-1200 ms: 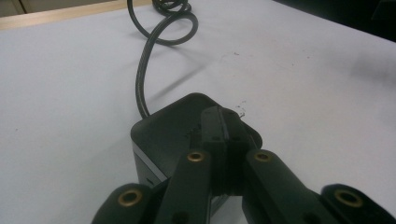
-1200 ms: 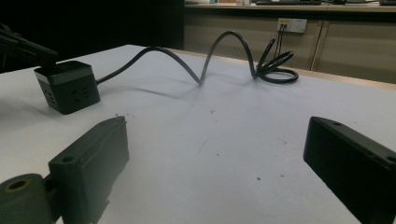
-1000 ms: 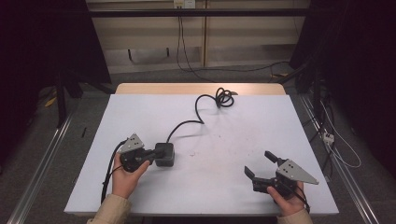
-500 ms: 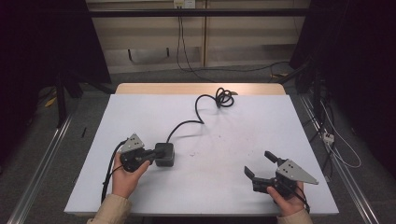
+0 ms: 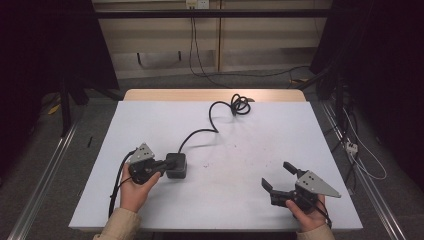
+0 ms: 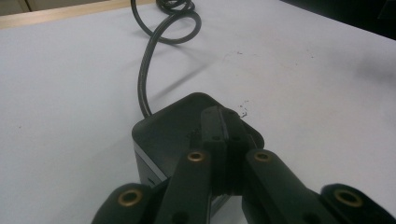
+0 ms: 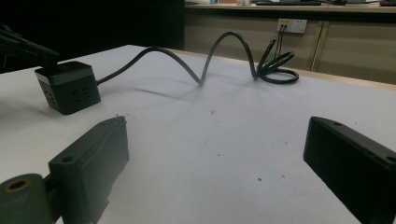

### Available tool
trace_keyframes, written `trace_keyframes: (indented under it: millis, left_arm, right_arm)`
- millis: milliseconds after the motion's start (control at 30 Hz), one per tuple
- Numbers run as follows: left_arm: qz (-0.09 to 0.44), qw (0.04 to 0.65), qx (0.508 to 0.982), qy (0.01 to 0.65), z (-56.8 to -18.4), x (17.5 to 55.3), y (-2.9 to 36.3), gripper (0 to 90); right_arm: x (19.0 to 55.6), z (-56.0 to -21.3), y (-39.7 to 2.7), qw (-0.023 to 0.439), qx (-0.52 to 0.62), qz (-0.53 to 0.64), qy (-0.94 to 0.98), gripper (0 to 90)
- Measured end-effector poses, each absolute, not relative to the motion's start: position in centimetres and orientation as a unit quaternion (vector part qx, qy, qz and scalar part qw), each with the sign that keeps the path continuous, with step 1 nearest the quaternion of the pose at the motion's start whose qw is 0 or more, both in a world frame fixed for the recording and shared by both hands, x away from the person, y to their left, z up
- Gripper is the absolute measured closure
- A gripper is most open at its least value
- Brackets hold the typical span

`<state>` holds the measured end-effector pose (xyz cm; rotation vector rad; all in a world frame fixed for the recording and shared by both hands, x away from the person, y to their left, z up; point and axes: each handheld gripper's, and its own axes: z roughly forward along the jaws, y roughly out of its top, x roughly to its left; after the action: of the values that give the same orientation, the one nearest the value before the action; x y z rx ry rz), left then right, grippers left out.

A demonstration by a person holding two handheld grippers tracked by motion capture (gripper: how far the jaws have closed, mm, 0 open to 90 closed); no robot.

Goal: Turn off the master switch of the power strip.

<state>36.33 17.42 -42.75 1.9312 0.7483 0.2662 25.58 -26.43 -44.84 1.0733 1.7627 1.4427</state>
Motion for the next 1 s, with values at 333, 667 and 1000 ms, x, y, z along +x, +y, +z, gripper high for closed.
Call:
trace_keyframes:
  millis: [333,667,1000]
  left_arm:
    - [0.11,0.503,0.799,0.311,-42.75,36.3,17.39,90.0]
    - [0.112,0.501,0.799,0.313,-42.69,36.26,17.33,90.0]
    - [0.117,0.491,0.805,0.312,-42.58,36.22,17.14,90.0]
  right_arm:
    - [25.58,-44.83,-26.47,0.307,0.406,0.546,0.665,6.0]
    - [25.58,-44.82,-26.52,0.308,0.407,0.545,0.665,6.0]
    - [25.57,-44.82,-26.53,0.308,0.408,0.545,0.664,6.0]
